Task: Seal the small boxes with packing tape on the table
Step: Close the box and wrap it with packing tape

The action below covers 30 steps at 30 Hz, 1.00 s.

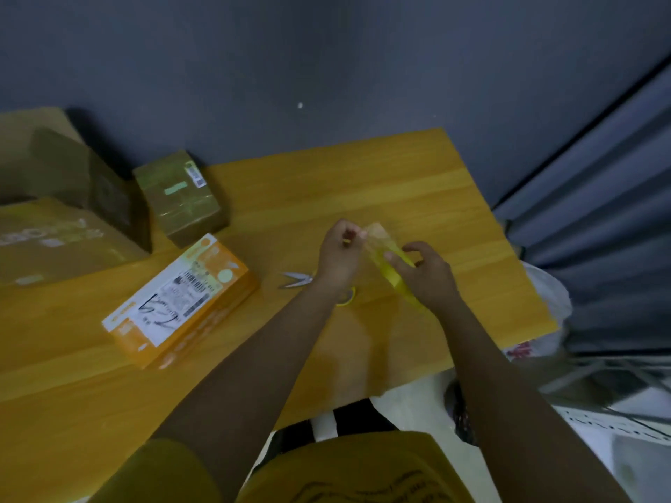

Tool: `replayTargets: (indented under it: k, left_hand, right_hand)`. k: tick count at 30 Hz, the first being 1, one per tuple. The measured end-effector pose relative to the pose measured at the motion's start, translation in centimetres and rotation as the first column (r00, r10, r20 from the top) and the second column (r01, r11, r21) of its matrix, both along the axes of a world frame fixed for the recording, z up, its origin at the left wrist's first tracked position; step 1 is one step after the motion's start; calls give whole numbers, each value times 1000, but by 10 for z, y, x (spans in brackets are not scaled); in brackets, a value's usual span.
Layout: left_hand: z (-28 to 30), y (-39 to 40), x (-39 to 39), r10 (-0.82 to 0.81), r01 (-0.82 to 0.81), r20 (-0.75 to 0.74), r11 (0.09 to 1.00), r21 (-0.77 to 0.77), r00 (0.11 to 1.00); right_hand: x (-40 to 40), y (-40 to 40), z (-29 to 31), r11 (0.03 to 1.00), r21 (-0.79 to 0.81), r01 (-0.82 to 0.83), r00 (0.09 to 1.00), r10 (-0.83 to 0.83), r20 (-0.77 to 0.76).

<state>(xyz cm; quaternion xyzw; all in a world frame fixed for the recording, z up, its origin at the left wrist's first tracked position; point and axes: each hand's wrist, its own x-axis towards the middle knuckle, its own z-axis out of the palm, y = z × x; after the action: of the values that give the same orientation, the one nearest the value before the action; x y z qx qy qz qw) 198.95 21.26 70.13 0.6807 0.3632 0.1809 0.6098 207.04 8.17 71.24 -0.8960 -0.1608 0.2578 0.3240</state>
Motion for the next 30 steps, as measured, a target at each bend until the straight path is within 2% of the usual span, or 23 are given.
replayTargets:
  k: [2,4,5,7,9,11,14,17,20,22,24,26,28,30]
  left_hand:
    - [3,2,34,7,-11,-33,993,-114,999]
    - [3,4,69,-10,-8,-91,980,-199,996]
    - [3,3,84,-22,-13,-134,966,-260,991]
    - [-11,-2,112,-47,-32,-233,944,-327,971]
    - [-33,-11,132,-45,-62,-330,950,-305,943]
    - [-60,-19,150,35,-145,-383,954,-263,923]
    - [-95,-30,168,131,-247,-452,946,-208,882]
    - [-119,-34,177,160,-255,-440,953,-165,884]
    - [-133,-36,176,100,-140,-511,989,-41,854]
    - [-135,-37,175,17,33,-623,997,68,782]
    - [-133,-33,177,-106,333,-746,929,162,657]
    - [-126,-24,178,-162,531,-827,827,184,539]
    - [-118,-11,172,-181,618,-873,769,160,452]
    - [-106,4,155,-201,649,-888,750,132,413]
  right_hand:
    - [26,-7,5,986,161,48,987,-22,-161]
    - [54,-12,6,977,205,61,990,-33,-138]
    - [69,-13,2,984,174,29,997,-17,-69]
    - [94,-14,-13,995,-14,-99,975,100,196]
    - [116,-18,-36,961,-227,-160,839,253,481]
    - [134,-23,-65,926,-351,-140,684,346,642]
    - [152,-28,-106,894,-430,-123,573,418,705]
    - [155,-33,-137,903,-413,-116,591,397,703]
    - [149,-34,-153,908,-408,-95,624,374,687]
    - [146,-32,-155,901,-431,-46,656,352,667]
    - [142,-27,-153,908,-418,13,689,295,662]
    - [132,-20,-147,928,-373,11,698,260,667]
    - [118,-8,-134,934,-355,-32,666,284,689]
    - [104,7,-119,941,-328,-85,652,302,696]
